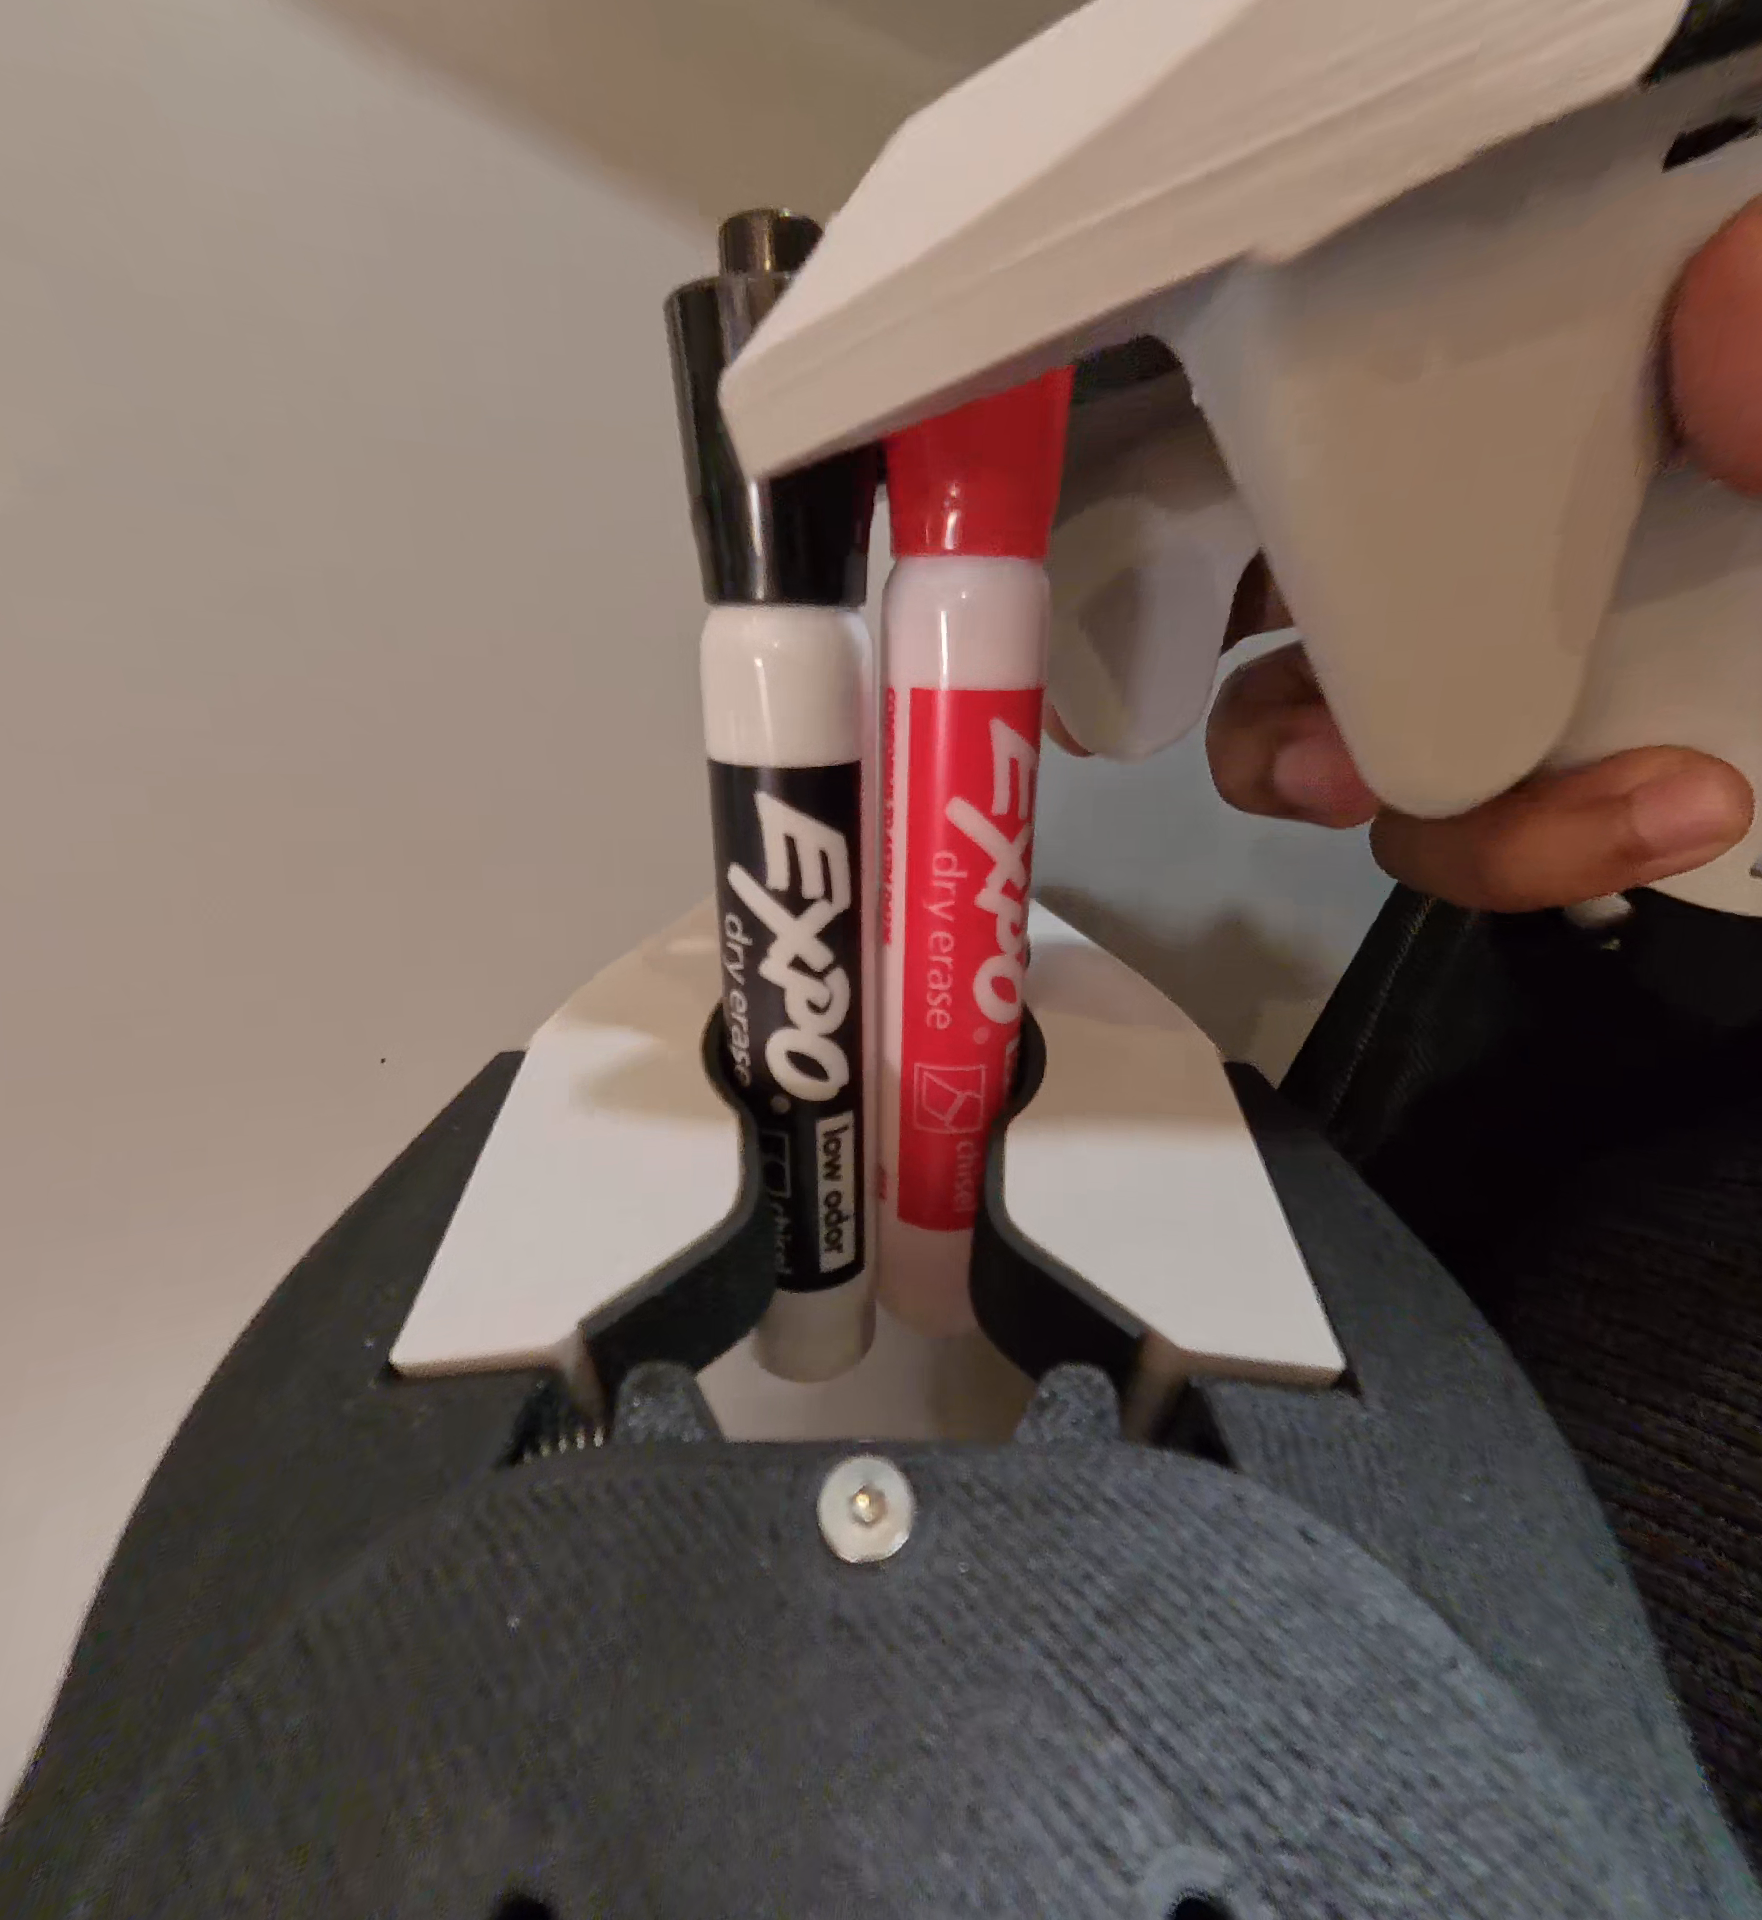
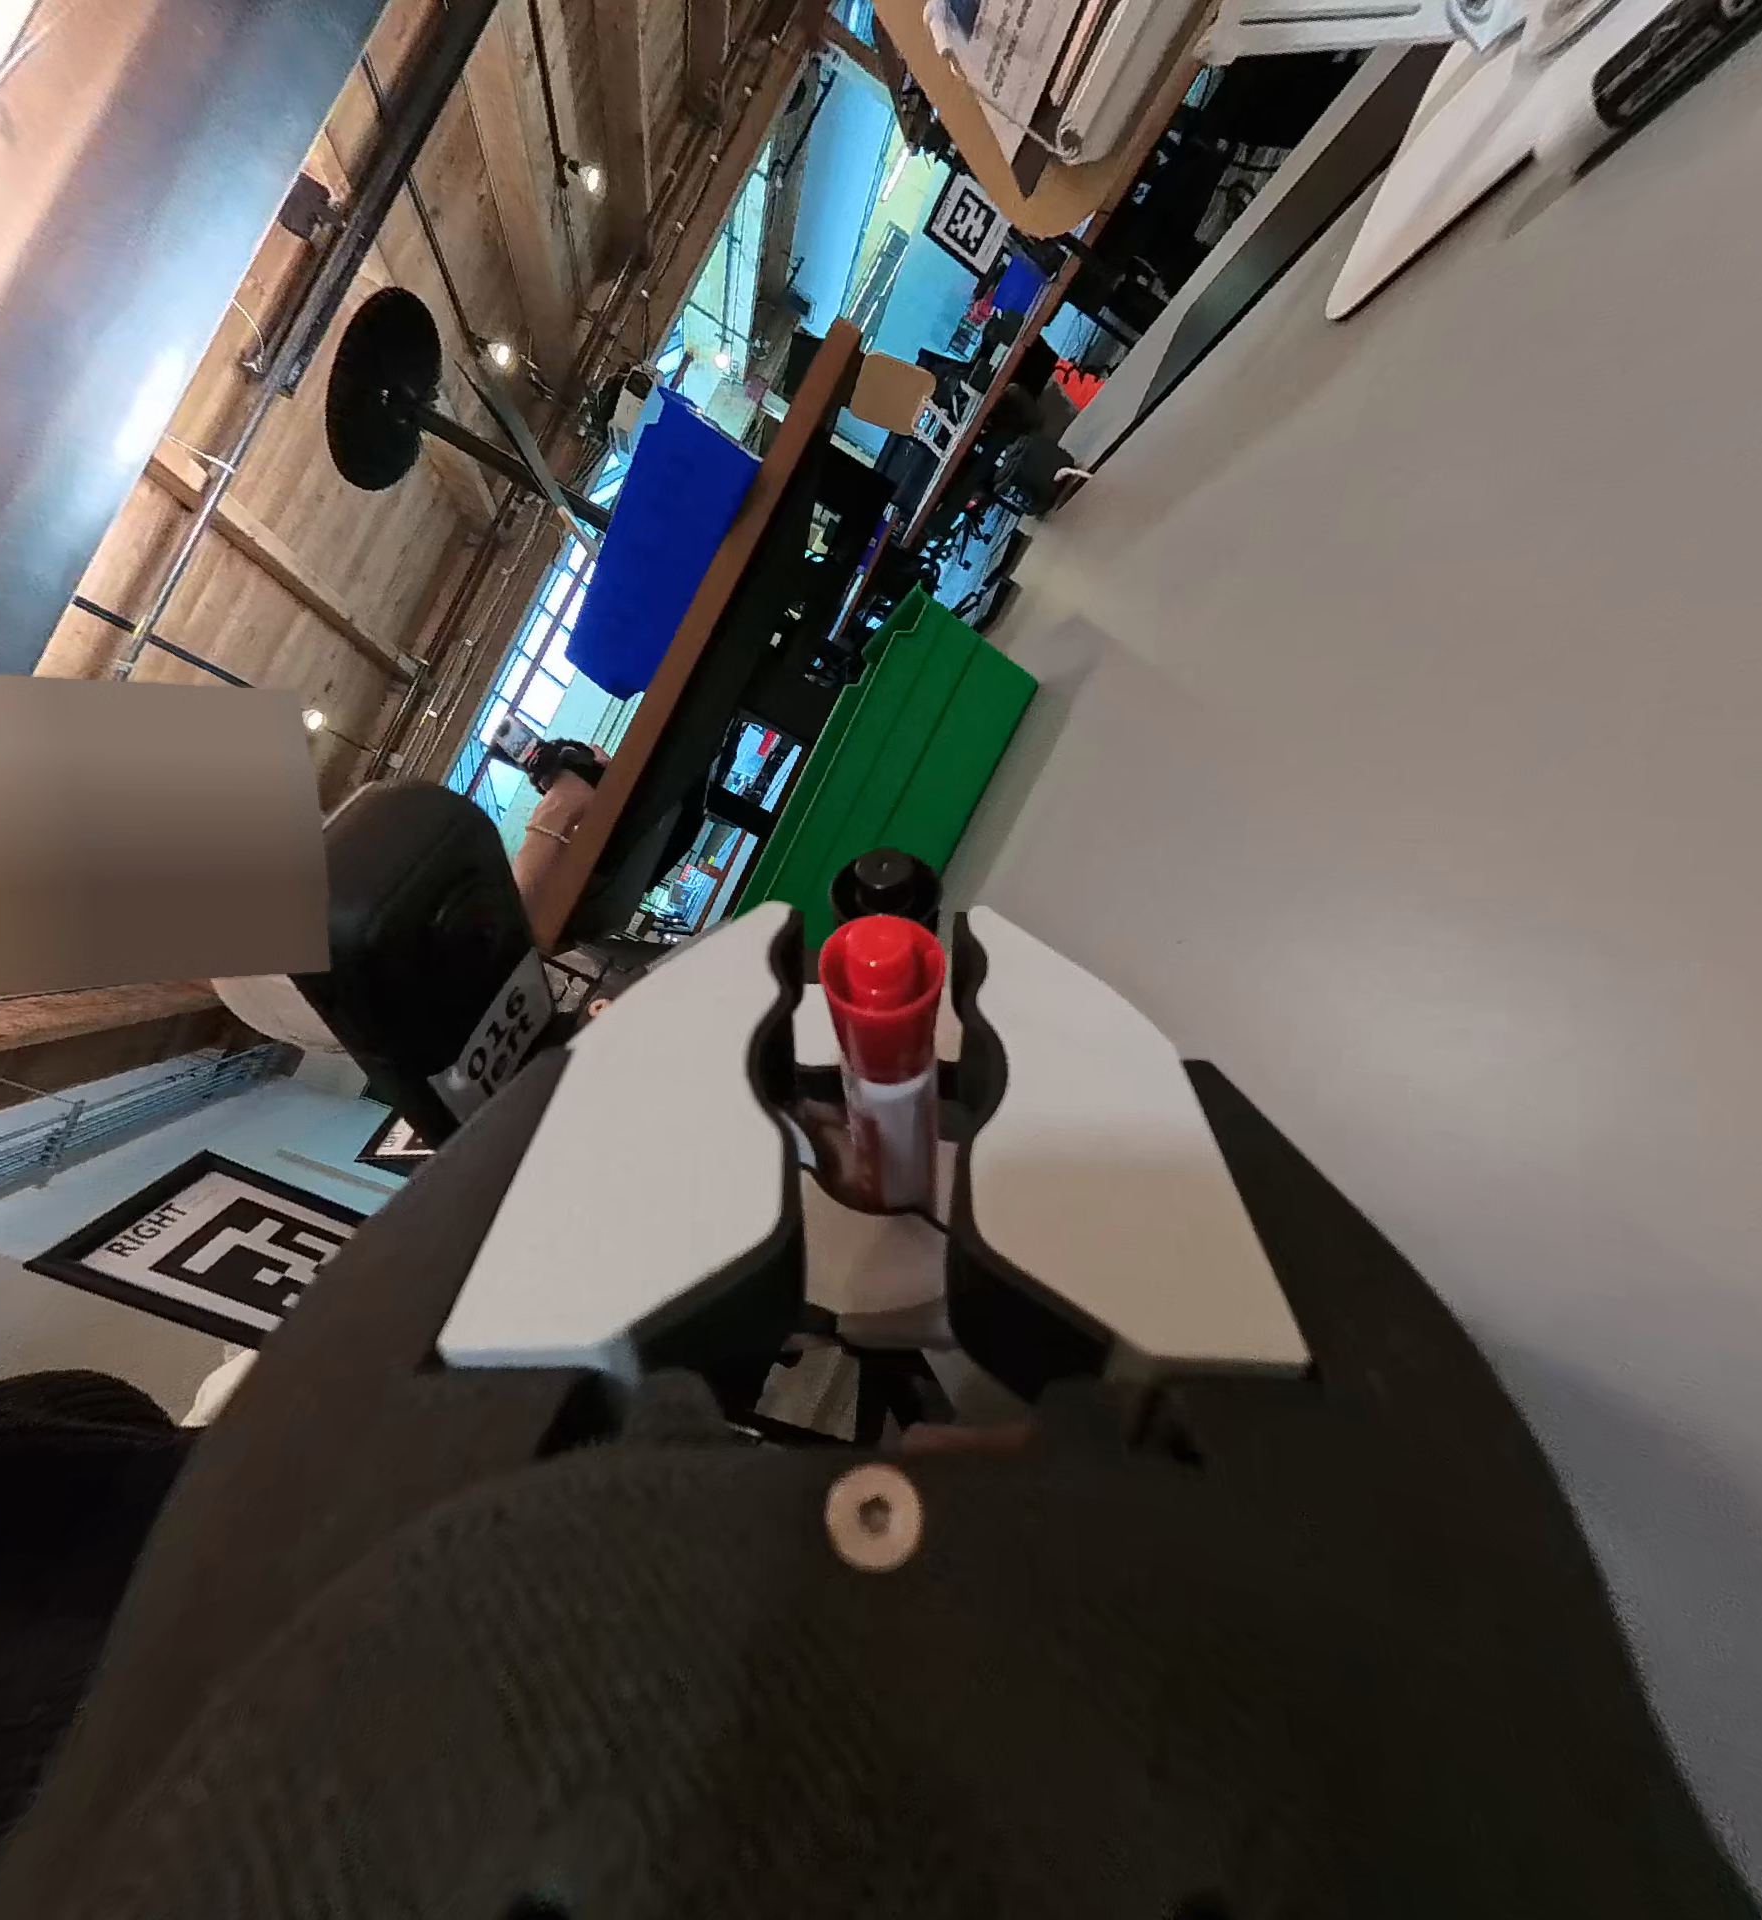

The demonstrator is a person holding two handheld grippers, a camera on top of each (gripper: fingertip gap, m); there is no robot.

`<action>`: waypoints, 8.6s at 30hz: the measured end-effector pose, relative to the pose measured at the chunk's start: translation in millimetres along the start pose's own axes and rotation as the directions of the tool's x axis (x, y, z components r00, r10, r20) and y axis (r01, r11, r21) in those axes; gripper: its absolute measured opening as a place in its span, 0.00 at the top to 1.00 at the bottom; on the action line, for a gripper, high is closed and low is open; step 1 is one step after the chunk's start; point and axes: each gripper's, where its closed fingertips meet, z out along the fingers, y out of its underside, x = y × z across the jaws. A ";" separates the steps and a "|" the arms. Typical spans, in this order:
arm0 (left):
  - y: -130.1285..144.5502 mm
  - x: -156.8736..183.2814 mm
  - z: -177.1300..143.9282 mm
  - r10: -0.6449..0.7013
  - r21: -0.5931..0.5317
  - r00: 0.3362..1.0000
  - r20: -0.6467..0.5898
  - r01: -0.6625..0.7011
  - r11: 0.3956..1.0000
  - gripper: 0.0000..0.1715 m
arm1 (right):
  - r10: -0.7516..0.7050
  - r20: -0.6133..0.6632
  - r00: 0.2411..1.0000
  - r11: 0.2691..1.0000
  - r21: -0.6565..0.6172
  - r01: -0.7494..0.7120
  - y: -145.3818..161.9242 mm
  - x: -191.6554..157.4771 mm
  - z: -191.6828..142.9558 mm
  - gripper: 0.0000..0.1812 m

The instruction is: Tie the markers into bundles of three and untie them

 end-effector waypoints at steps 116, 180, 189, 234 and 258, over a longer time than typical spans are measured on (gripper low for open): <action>50.1 5.6 -63.9 0.225 -0.171 0.840 -0.493 -0.348 0.922 0.75 | -0.512 0.446 0.734 0.600 -0.426 0.677 61.2 -11.7 -29.5 0.87; 35.4 37.3 -52.1 -0.185 -0.289 0.795 -0.578 0.013 0.957 0.91 | -0.215 0.210 0.954 0.847 -0.446 0.289 51.4 -1.2 -8.5 0.75; -15.3 52.2 -60.8 -0.428 -0.235 0.489 -0.760 0.406 0.883 0.92 | 0.056 0.338 0.939 0.980 -0.199 0.013 9.4 -25.5 -5.4 0.76; -63.0 -13.4 -13.3 0.080 0.339 0.970 0.231 -0.157 0.927 0.92 | -0.411 0.021 0.912 0.912 0.012 0.411 -9.9 -19.5 1.1 0.81; 12.8 -27.3 -6.2 -0.428 -0.514 0.685 -0.590 0.090 0.853 0.92 | -0.949 0.313 -0.048 -0.200 -0.473 0.858 -4.7 33.6 -6.1 0.74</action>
